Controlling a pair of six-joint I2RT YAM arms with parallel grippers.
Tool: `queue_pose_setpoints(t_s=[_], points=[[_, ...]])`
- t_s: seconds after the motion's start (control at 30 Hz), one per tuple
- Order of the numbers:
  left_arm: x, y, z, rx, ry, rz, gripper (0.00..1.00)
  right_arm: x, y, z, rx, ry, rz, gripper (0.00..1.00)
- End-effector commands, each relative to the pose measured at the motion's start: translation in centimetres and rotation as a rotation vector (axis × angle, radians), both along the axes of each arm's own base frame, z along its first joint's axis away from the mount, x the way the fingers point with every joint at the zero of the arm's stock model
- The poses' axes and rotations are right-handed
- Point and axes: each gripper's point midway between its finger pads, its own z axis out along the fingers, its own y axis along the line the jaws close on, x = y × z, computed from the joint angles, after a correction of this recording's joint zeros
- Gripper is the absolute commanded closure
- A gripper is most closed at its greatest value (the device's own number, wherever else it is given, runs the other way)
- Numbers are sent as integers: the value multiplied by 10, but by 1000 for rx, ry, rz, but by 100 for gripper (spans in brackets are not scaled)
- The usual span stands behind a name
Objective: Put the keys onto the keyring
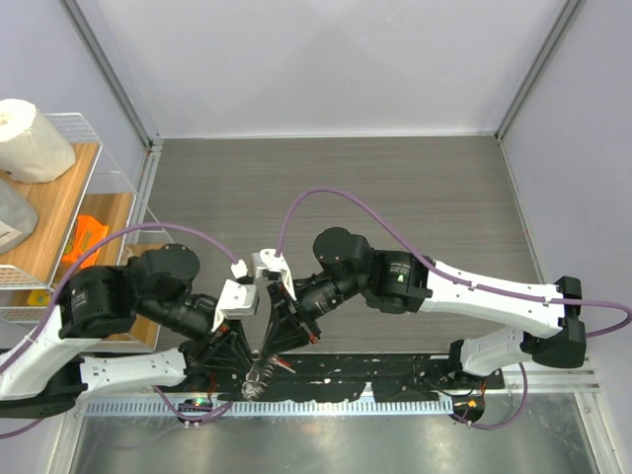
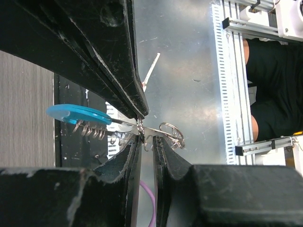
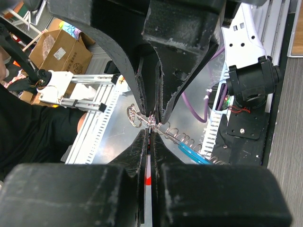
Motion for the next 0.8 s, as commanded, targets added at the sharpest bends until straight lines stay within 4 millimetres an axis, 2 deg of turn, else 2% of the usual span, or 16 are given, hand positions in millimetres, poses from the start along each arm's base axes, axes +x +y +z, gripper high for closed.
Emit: queue_pose_setpoints(t_s=[0.0, 0.3, 0.5, 0.77], points=[[8, -24, 2, -5, 0, -13, 78, -1, 11, -3, -12, 12, 0, 94], [24, -21, 13, -129, -89, 109, 68, -8, -20, 22, 118, -61, -17, 94], [24, -25, 25, -233, -99, 121, 61, -6, -36, 23, 127, -142, -69, 94], [25, -36, 45, -377, -116, 120, 57, 2, -51, 30, 144, -189, -137, 94]])
